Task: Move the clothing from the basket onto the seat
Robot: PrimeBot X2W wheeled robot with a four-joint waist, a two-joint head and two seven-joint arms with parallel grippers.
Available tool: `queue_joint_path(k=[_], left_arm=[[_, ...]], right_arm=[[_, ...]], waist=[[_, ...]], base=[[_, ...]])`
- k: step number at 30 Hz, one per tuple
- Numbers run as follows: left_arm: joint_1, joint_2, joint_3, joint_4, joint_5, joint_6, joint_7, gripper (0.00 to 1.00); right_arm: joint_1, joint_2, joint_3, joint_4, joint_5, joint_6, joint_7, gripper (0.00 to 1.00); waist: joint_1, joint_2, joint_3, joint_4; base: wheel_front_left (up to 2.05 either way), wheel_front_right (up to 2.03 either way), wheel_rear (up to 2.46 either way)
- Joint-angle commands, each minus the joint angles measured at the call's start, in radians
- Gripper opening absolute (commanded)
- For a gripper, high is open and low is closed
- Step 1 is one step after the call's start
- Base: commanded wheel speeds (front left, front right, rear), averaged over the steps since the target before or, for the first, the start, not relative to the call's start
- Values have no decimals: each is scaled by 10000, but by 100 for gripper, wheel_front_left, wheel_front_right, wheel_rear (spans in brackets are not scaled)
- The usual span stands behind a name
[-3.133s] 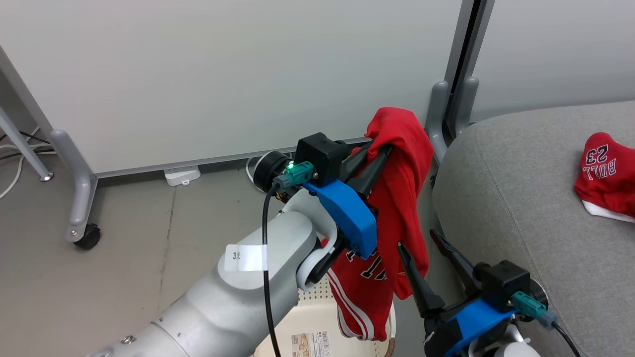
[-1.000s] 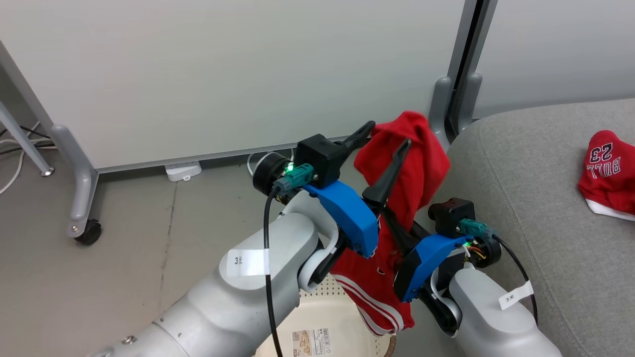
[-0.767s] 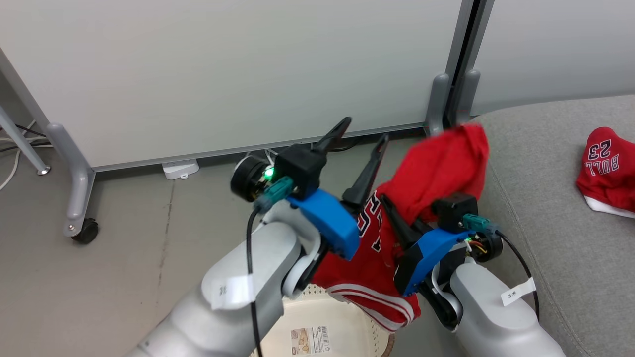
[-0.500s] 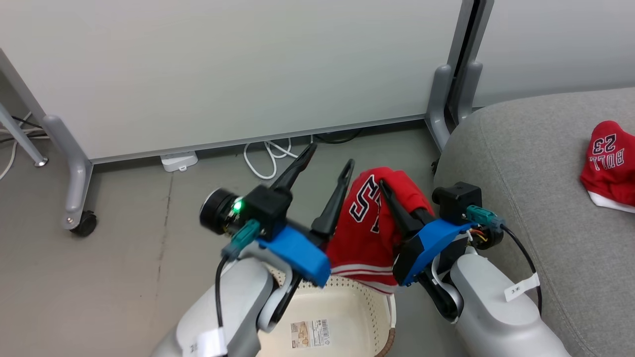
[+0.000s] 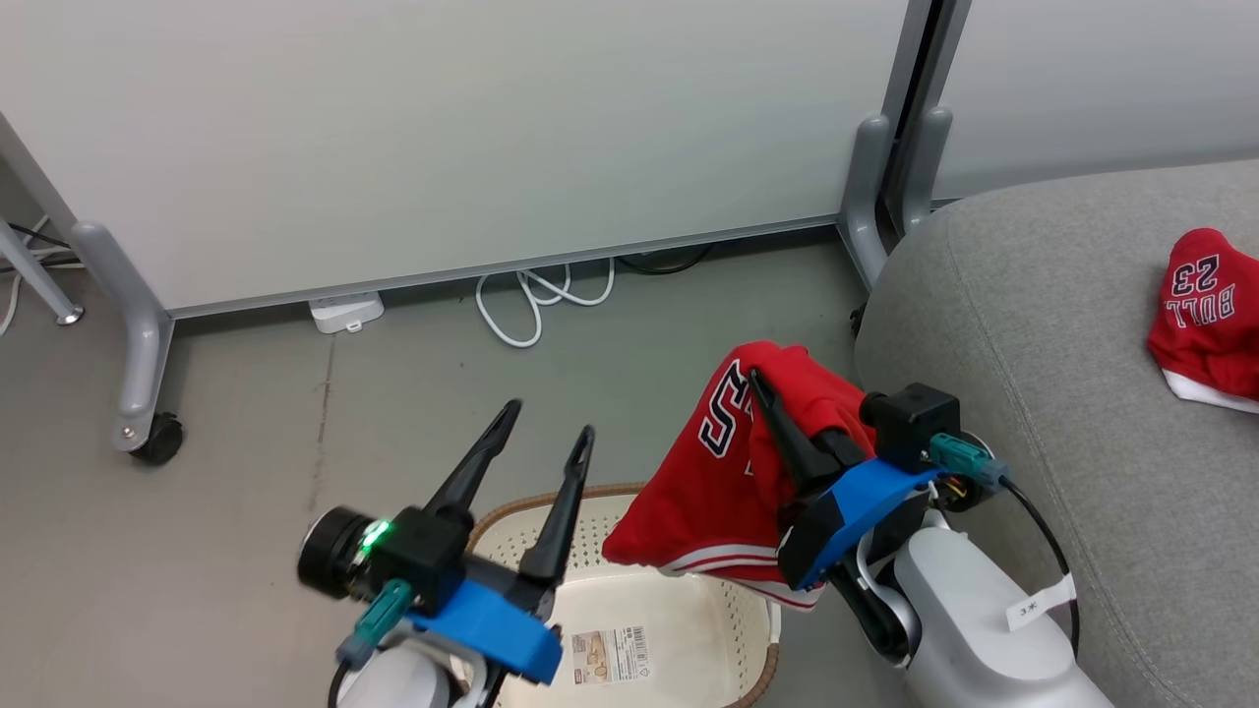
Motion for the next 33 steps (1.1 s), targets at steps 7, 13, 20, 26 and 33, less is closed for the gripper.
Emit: queue_joint_path(k=[7, 13, 20, 26, 33], left_arm=[[1437, 67, 1149, -691, 516, -251, -46, 100], [1975, -149, 1715, -771, 725, -330, -46, 100], [2299, -345, 1711, -1175, 983, -367, -48, 100], [2181, -371, 1520, -1328, 1003, -344, -47, 100], [1653, -291, 1337, -1140, 800, -346, -47, 100]], right_arm=[[484, -5, -205, -390, -140, 1, 17, 0], [695, -5, -449, -629, -293, 1, 118, 0], [897, -5, -593, -992, -403, 1, 268, 0], [964, -5, -716, -1366, -482, 1, 358, 0], [1016, -5, -866, -1779, -639, 1, 490, 0]], waist=[[-1, 0, -7, -92], [-1, 0, 1, -84], [-1, 0, 19, -224], [-1, 0, 135, -729], [-1, 0, 415, -1631]], base=[[0, 0, 0], [0, 0, 0], [0, 0, 0], [0, 0, 0], [0, 0, 0]])
